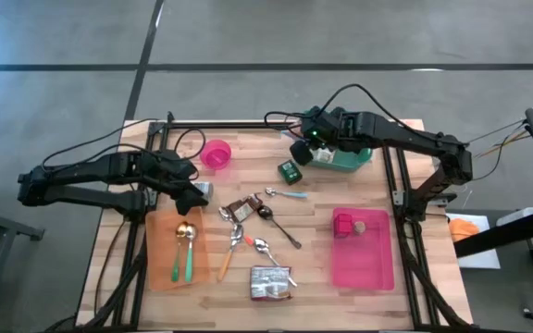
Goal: Pick & Place Food Item
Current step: Put the blue noodle pack into the green bin
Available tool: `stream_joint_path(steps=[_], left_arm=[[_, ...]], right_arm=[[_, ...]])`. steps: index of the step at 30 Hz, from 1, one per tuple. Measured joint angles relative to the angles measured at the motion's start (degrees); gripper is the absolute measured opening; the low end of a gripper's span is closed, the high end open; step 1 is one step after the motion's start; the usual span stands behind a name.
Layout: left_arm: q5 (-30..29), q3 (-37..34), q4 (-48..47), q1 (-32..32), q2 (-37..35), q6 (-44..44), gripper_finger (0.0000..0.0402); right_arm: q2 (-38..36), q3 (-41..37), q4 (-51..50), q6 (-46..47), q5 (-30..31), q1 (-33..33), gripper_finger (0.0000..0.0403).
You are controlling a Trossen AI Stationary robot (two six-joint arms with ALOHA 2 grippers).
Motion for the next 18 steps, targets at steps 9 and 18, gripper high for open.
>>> stream_joint_path(steps=[9, 18], left_arm=[[0.0, 0.0, 0.0, 0.0, 0.0, 0.5, 0.0246], [0.0, 0.0, -0.2, 0.0, 0.0, 0.6, 0.0246]], right_arm=[[0.1, 2.9, -14.5, 2.3, 2.7, -1.6, 0.0011], [0.0, -0.1, -23.1, 6.6, 1.0, -5.7, 0.0011]])
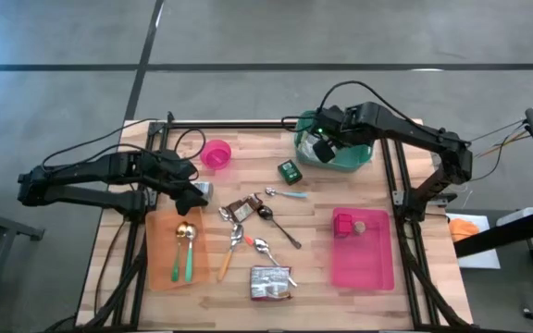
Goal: Pick & Place Food Item
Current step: Put the blue noodle pack into the green bin
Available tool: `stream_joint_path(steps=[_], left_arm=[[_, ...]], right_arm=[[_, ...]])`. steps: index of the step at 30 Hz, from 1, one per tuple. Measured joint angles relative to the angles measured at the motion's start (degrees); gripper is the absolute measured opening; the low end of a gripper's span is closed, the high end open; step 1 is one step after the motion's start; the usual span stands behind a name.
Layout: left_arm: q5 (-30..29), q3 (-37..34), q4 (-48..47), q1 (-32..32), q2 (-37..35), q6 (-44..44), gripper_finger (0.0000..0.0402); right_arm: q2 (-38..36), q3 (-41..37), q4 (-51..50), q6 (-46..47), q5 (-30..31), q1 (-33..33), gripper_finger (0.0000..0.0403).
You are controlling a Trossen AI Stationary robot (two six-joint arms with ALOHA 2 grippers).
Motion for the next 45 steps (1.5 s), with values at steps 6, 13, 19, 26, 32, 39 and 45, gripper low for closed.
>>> stream_joint_path(steps=[6, 13, 19, 26, 32, 39, 45], left_arm=[[0.0, 0.0, -0.9, 0.0, 0.0, 0.0, 0.0246], [0.0, 0.0, -1.1, 0.0, 0.0, 0.0, 0.0246], [0.0, 0.0, -1.1, 0.0, 0.0, 0.0, 0.0246], [0.0, 0.0, -1.1, 0.0, 0.0, 0.0, 0.0246], [0.0, 0.0, -1.0, 0.0, 0.0, 0.0, 0.0246], [0.0, 0.0, -1.0, 0.0, 0.0, -0.2, 0.0246], [0.0, 0.0, -1.0, 0.0, 0.0, -0.2, 0.0246]], right_arm=[[0.0, -4.1, -0.7, -5.7, -0.2, -2.4, 0.0011], [0.0, -8.5, -0.8, -9.8, 0.0, -4.1, 0.0011], [0.0, -12.6, -0.7, -8.7, 0.1, -5.8, 0.0011], [0.0, -15.4, 0.1, -3.0, 3.0, -7.2, 0.0011], [0.0, -14.8, 0.8, 0.1, 4.3, -7.8, 0.0011], [-0.1, -14.7, 1.0, 5.2, 4.7, -9.7, 0.0011], [0.0, -15.3, 1.3, 7.8, 4.7, -11.5, 0.0011]])
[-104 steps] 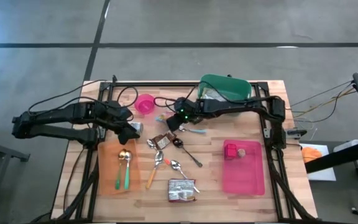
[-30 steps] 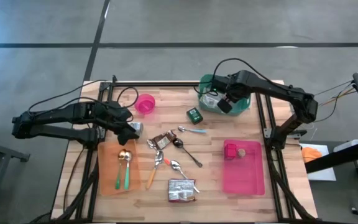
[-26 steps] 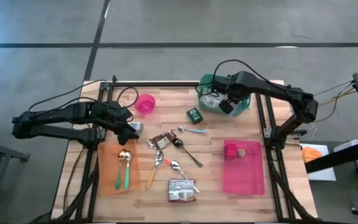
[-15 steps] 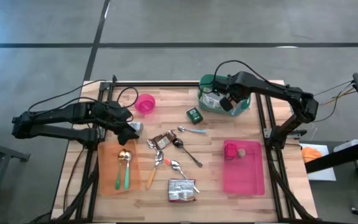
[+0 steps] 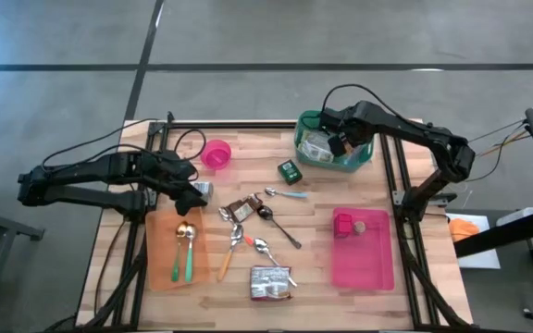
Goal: Pick & Place Food Item
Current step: Put the blue noodle pack into the green bin
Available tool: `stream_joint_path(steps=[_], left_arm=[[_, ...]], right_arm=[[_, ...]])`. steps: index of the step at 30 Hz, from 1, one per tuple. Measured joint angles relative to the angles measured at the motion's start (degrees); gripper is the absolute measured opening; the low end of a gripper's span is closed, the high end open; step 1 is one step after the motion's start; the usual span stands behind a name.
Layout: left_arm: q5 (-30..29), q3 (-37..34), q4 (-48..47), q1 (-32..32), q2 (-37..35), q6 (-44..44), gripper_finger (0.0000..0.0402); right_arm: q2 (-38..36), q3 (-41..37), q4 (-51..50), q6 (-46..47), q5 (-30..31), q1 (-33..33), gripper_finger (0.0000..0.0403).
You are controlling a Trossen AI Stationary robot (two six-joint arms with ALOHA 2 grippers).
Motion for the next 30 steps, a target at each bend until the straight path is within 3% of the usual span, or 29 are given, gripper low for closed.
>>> stream_joint_path(steps=[13, 30], left_arm=[[0.0, 0.0, 0.0, 0.0, 0.0, -0.2, 0.0246], [0.0, 0.0, 0.0, 0.0, 0.0, -0.4, 0.0246]], right_arm=[[0.2, -5.0, 1.5, 5.8, -0.7, -0.8, 0.0011], [0.2, -9.7, 6.2, 5.8, -3.5, -0.8, 0.0011]])
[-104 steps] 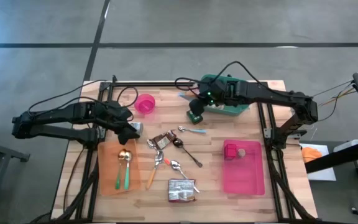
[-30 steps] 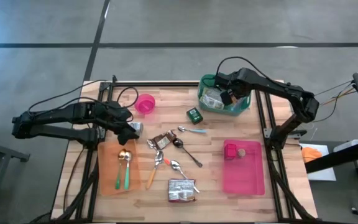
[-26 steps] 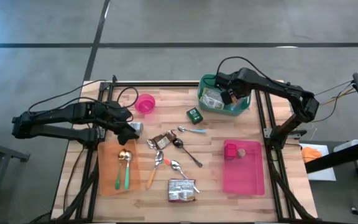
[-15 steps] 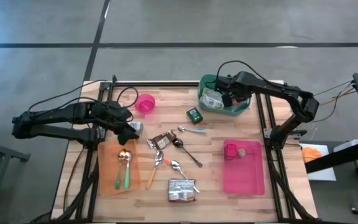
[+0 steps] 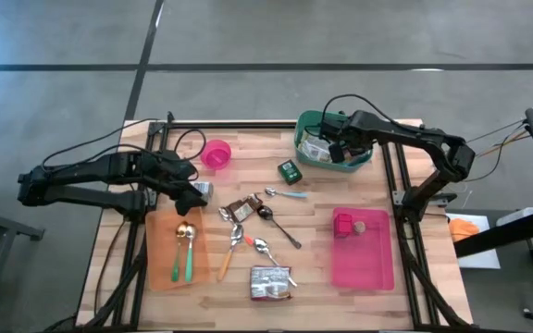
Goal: Pick & Place Food Item
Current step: Put the blue noodle pack into the green bin, then put the blue spoon into the orange bin
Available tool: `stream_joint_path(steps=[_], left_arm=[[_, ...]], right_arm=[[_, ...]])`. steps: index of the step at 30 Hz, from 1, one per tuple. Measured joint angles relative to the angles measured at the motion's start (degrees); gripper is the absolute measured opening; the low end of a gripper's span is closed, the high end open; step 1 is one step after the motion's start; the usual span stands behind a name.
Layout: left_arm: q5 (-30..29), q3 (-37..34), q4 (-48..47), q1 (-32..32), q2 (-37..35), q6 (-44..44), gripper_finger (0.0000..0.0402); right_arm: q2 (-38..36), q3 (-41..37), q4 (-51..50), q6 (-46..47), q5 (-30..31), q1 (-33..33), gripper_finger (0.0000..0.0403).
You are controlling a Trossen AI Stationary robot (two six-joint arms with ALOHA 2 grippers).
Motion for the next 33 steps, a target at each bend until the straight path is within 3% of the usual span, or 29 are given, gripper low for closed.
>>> stream_joint_path(steps=[13, 26, 33], left_arm=[[0.0, 0.0, 0.0, 0.0, 0.0, -0.2, 0.0246], [0.2, 0.0, 0.0, 0.0, 0.0, -0.2, 0.0246], [0.4, 0.0, -0.1, 0.0, 0.0, -0.2, 0.0246]], right_arm=[[0.0, 0.0, 0.5, -1.0, -3.3, 0.0, 0.0023], [0.0, 0.0, 0.5, -3.4, -4.4, 0.0, 0.0183], [-0.1, 0.0, 0.6, -3.5, -6.6, 0.0, 0.0232]])
